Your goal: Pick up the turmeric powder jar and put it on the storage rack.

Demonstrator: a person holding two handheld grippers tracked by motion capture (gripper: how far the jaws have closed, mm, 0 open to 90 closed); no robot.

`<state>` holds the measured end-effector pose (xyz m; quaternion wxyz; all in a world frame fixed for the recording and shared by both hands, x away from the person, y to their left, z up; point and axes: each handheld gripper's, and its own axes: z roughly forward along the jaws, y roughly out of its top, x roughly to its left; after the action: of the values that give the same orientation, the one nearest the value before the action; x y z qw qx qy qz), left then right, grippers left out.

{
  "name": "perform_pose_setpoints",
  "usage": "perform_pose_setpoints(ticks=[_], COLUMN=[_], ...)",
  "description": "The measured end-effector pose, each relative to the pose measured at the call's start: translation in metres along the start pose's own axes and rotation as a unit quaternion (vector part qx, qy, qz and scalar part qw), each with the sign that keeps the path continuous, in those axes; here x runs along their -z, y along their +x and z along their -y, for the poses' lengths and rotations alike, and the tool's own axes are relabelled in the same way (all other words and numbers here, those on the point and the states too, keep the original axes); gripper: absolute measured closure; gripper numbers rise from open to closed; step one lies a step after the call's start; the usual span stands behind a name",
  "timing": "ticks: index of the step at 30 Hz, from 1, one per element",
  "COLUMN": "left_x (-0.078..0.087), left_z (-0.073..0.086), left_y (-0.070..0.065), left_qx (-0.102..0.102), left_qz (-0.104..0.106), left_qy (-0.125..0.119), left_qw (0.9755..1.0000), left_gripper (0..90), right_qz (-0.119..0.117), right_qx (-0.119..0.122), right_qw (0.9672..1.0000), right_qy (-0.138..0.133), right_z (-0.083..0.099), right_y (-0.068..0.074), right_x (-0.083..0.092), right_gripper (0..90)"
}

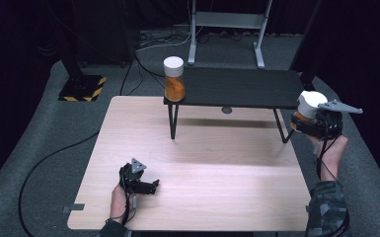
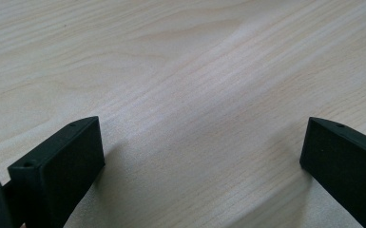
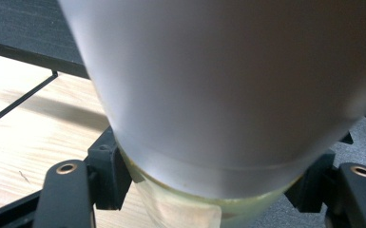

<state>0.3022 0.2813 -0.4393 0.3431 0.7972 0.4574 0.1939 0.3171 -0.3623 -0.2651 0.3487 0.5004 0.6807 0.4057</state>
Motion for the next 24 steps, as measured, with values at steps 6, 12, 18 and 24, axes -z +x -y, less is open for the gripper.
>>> perform_pose_setpoints(ticks=[6, 12, 18, 24], left_x=[0.000, 0.000, 0.000, 0.000], left_z=[0.000, 0.000, 0.000, 0.000], left_y=[0.000, 0.000, 0.000, 0.000], left_qx=[0.000, 0.000, 0.000, 0.000], left_qz=[0.000, 0.000, 0.000, 0.000], left_qy=[0.000, 0.000, 0.000, 0.000], left_qw=[1.0000, 1.0000, 1.0000, 1.0000], left_gripper=[0.1, 0.1, 0.1, 0.1], right_qz=[0.002, 0.002, 0.004, 0.005], right_qx=[0.004, 0.004, 0.004, -0.001], right_qw=[1.0000, 1.0000, 1.0000, 1.0000], right_qy=[-0.003, -0.004, -0.005, -0.006], right_z=[-0.007, -0.016, -0.025, -0.030], right_y=[-0.001, -0.002, -0.004, -0.007], right_x=[0.002, 0.004, 0.004, 0.003], right_gripper=[29.7, 29.7, 29.7, 29.7])
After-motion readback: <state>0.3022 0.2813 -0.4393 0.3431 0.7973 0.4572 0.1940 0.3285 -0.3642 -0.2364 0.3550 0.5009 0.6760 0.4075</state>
